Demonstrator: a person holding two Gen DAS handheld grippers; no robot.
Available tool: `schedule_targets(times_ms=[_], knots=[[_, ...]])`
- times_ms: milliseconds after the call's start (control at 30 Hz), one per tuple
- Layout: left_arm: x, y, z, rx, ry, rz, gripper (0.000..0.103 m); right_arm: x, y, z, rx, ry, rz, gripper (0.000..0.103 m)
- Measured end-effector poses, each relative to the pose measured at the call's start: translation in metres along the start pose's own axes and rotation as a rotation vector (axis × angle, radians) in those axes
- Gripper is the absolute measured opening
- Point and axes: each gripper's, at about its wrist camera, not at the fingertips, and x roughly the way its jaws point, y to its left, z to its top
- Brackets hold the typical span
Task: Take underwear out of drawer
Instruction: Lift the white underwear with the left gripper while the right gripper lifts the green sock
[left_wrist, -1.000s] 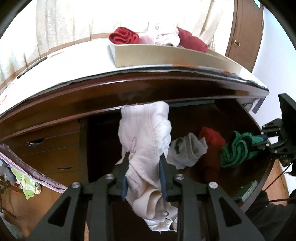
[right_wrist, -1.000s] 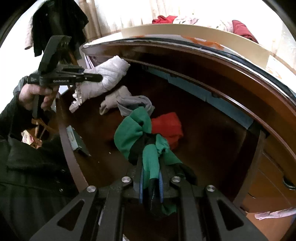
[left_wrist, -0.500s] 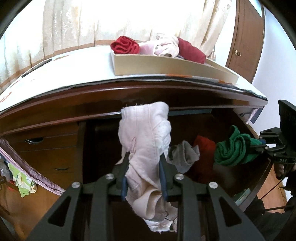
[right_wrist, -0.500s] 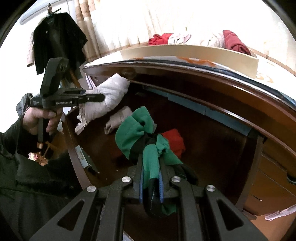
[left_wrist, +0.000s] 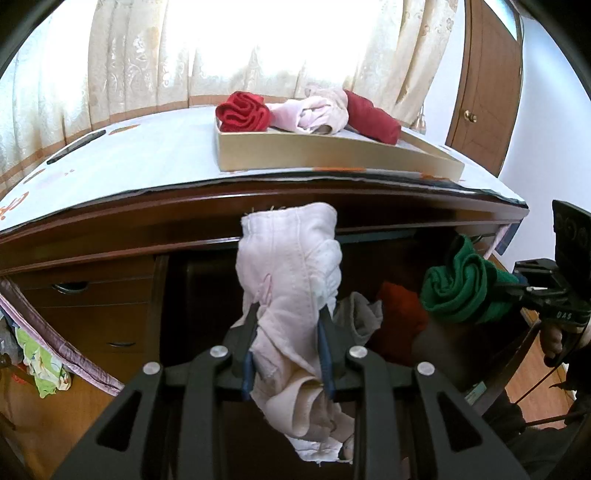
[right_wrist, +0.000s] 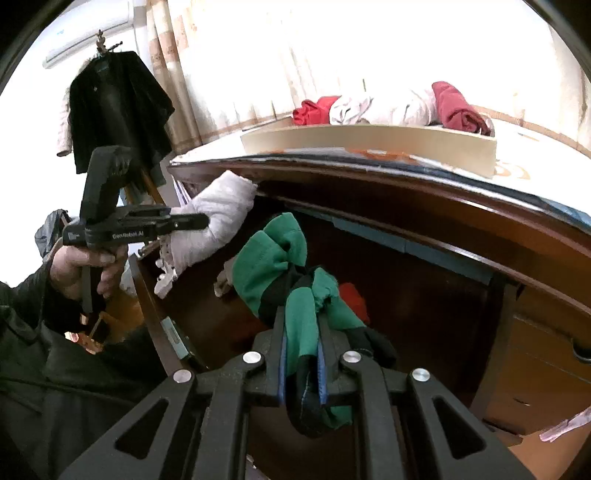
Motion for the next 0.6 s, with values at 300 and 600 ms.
schedule_targets(times_ms=[300,600], knots=[[-0.006,-0.006,0.001,0.012,-0.012,-0.006,0.026,-0.005,-0.003,0.005,0.021,-0.051,0.010,0.013],[-0.012,-0.007,-0.001,0.003,-0.034,-0.010,0.026,-0.008,0.000,0.009,0.035,-0.099,0.023,0.013]])
